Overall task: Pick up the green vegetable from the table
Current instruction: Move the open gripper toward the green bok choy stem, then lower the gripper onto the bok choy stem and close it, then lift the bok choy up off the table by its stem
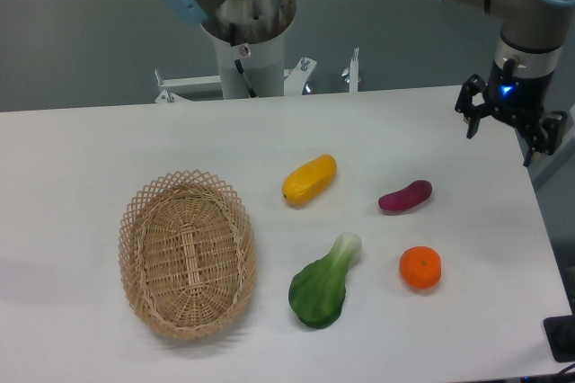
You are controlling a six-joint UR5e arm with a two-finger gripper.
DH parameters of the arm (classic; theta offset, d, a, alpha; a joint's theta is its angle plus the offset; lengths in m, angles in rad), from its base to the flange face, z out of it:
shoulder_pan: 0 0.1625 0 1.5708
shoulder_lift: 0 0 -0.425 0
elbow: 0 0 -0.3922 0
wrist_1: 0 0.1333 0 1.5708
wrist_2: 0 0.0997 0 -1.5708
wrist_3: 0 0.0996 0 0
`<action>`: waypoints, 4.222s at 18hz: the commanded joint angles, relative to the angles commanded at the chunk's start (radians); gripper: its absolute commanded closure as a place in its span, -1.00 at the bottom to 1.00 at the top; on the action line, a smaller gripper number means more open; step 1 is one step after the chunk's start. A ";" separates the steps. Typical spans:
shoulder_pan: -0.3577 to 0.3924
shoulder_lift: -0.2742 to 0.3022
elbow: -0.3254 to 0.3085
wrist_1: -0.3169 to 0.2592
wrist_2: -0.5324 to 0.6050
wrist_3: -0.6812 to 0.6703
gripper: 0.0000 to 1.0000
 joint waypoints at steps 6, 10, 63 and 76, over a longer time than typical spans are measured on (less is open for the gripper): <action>-0.002 0.002 -0.014 0.005 -0.003 0.002 -1.00; -0.012 0.002 -0.026 0.006 -0.005 -0.031 -1.00; -0.348 -0.193 -0.272 0.370 0.057 -0.420 0.35; -0.198 -0.057 -0.138 0.249 -0.064 -0.298 0.35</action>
